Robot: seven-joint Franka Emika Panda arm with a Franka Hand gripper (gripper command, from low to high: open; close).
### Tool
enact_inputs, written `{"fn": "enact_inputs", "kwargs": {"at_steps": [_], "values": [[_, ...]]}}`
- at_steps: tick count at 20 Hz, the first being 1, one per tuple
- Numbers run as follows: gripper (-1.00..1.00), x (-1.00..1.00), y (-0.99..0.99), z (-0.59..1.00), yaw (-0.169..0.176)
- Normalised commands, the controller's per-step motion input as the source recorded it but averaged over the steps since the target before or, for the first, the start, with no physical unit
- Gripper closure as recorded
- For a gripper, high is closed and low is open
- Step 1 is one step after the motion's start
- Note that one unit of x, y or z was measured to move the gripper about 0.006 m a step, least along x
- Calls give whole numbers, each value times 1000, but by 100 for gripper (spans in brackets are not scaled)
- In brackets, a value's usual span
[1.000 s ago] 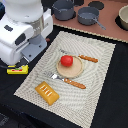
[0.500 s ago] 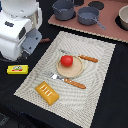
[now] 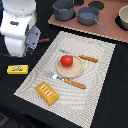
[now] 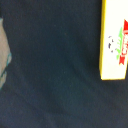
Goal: Interact with the objects in diverse but meaningful ways.
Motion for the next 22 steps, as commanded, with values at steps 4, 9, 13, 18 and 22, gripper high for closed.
{"fn": "enact_inputs", "kwargs": {"at_steps": [4,9,13,18,22], "values": [[-100,-404,664,-315,83],[-100,-526,586,-307,76],[-100,-394,486,-246,70],[-100,-137,227,-314,47],[-100,-94,216,-361,46]]}}
